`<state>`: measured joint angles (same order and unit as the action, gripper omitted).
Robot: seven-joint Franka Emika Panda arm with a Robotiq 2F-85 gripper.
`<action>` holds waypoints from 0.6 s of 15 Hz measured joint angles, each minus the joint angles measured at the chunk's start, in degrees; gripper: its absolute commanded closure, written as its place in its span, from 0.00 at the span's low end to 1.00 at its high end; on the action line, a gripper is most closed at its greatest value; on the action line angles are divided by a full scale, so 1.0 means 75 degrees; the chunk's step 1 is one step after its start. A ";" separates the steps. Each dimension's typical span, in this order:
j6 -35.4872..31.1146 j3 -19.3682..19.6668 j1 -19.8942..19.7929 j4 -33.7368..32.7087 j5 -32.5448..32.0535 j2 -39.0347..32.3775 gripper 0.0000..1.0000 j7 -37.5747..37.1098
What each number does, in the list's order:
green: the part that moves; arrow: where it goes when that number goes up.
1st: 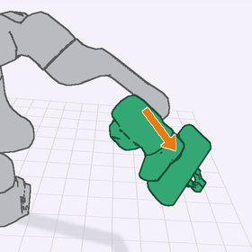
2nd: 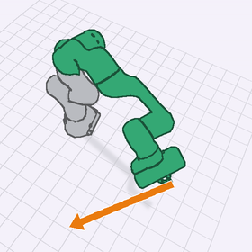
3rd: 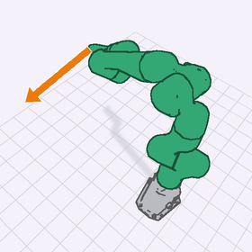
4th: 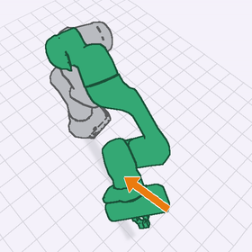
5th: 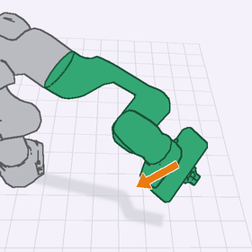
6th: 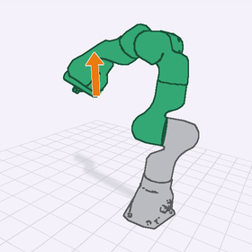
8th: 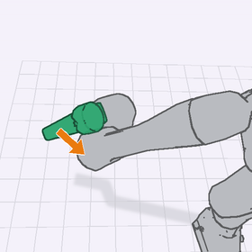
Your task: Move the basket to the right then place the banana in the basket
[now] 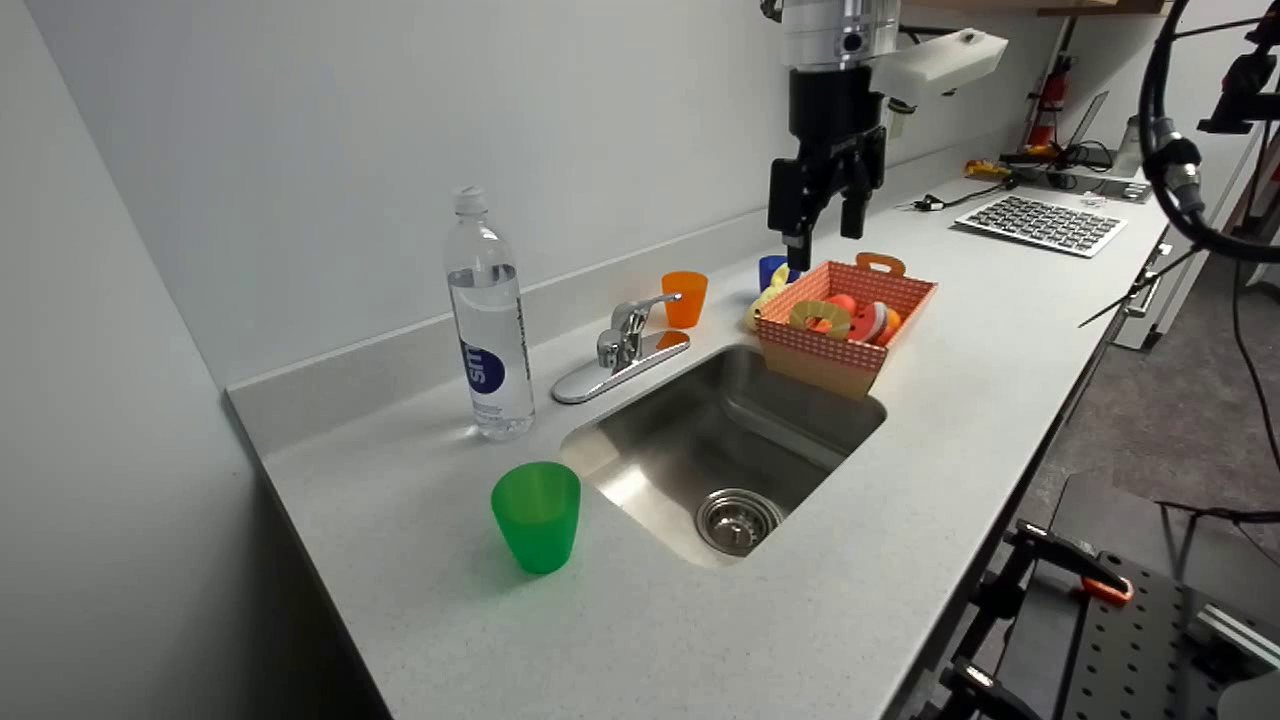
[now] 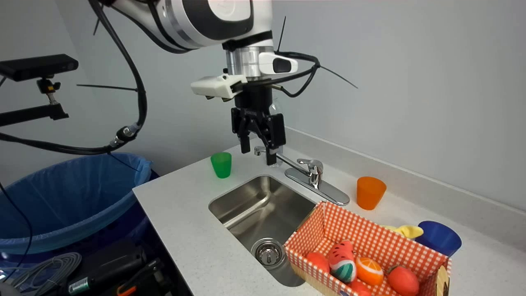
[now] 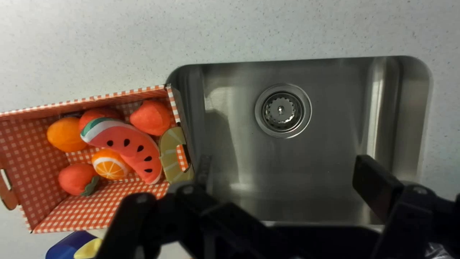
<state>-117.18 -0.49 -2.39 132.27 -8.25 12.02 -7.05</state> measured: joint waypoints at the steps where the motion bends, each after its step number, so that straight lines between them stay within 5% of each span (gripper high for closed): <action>1: -0.0123 0.0061 -0.0044 -0.0018 -0.0060 -0.0133 0.00 0.0000; 9: -0.0584 0.0583 -0.0374 -0.0537 -0.0674 -0.1474 0.00 -0.0035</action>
<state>-121.56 3.88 -5.19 128.24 -13.30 0.97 -7.32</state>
